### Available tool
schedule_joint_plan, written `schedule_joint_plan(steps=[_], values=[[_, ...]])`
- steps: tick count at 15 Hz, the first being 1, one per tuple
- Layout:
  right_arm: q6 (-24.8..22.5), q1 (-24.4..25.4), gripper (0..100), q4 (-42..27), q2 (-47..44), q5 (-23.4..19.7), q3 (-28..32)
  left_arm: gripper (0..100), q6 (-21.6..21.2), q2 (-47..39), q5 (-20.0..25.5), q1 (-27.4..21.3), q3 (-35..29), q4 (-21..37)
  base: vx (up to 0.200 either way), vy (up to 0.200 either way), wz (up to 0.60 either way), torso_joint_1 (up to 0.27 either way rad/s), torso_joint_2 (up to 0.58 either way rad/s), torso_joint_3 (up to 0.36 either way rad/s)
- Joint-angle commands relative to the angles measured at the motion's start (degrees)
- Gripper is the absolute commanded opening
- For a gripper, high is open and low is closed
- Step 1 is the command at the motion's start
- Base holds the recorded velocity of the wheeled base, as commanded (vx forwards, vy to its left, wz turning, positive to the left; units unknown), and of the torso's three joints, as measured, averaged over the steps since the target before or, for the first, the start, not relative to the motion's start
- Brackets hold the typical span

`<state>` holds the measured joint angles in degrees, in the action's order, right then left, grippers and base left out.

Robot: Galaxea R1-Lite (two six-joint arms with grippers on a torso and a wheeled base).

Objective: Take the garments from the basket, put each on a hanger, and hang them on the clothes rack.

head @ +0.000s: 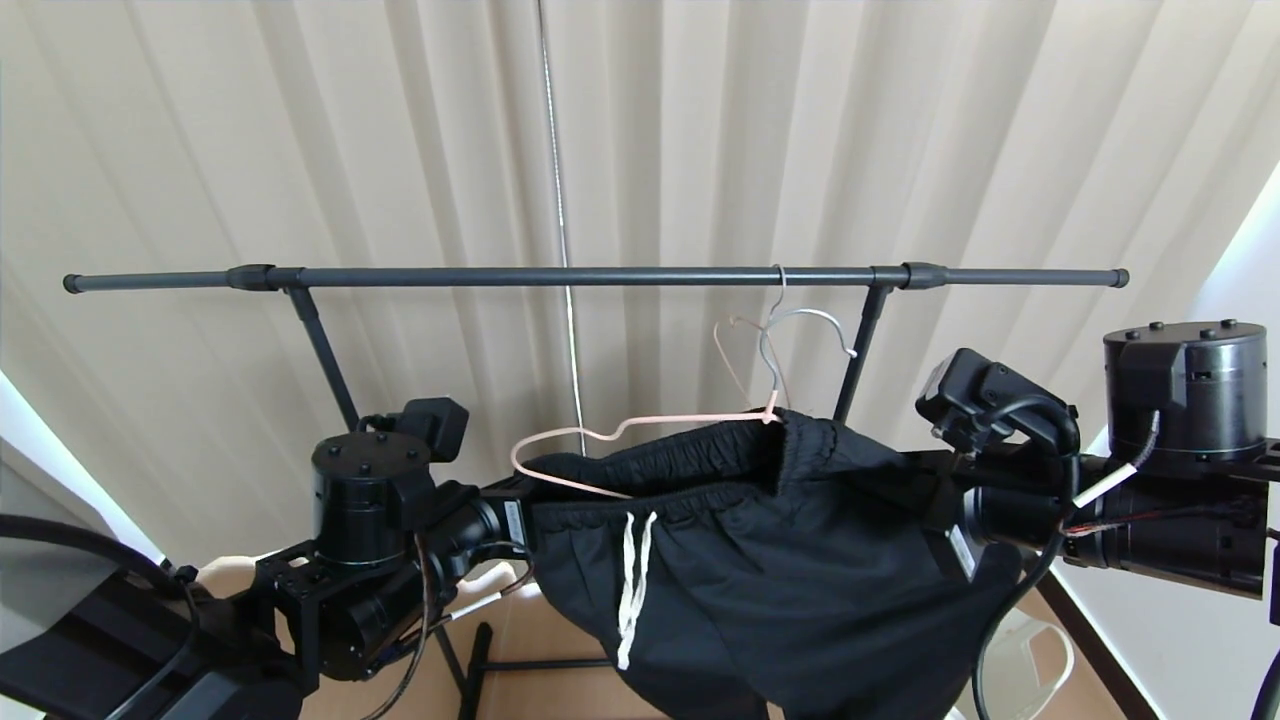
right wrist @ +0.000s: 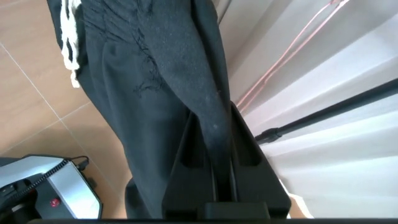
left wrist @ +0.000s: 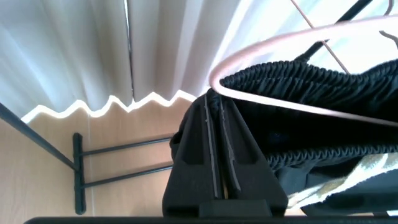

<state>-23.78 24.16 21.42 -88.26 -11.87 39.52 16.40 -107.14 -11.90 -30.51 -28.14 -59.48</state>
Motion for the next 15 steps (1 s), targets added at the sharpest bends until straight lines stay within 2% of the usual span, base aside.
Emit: schedule_joint_plan(steps=[1, 4, 7, 9, 10, 11, 12, 15], values=[[0.0, -0.4, 0, -0.1, 0.0, 0.0, -0.2, 0, -1.2, -0.1, -0.1, 1.7, -0.4, 0.0, 0.000, 0.000, 0.00, 0.000, 0.00, 0.000], [-0.1, -0.6, 0, 0.3, 0.2, 0.3, -1.4, 0, -3.7, 0.0, -0.1, 4.1, -3.1, 0.1, 0.000, 0.000, 0.00, 0.000, 0.00, 0.000], [-0.7, -0.7, 0, 0.3, 0.3, 0.4, -2.3, 0, -3.9, 0.4, 0.1, 4.6, -4.8, 0.4, 0.000, 0.000, 0.00, 0.000, 0.00, 0.000], [-2.9, -1.1, 0, 0.2, 0.1, 0.5, -3.0, 0, -4.4, 1.1, 0.2, 4.6, -6.5, 1.7, 0.000, 0.000, 0.00, 0.000, 0.00, 0.000], [-4.6, -1.3, 0, 0.2, -0.1, 0.5, -3.8, 0, -4.6, 1.9, 0.4, 4.6, -8.7, 4.9, 0.000, 0.000, 0.00, 0.000, 0.00, 0.000], [-4.6, -1.3, 0, 0.2, -0.1, 0.5, -3.8, 0, -4.6, 1.9, 0.4, 4.6, -8.7, 4.9, 0.000, 0.000, 0.00, 0.000, 0.00, 0.000], [-5.7, -1.3, 0, 0.2, -0.5, 0.6, -4.1, 0, -4.4, 4.0, 0.5, 4.2, -13.3, 12.5, 0.000, 0.000, 0.00, 0.000, 0.00, 0.000], [-5.7, -1.4, 0, 0.1, -0.9, 1.6, -4.0, 0, -4.4, 6.1, 0.5, 2.4, -20.0, 20.8, 0.000, 0.000, 0.00, 0.000, 0.00, 0.000]])
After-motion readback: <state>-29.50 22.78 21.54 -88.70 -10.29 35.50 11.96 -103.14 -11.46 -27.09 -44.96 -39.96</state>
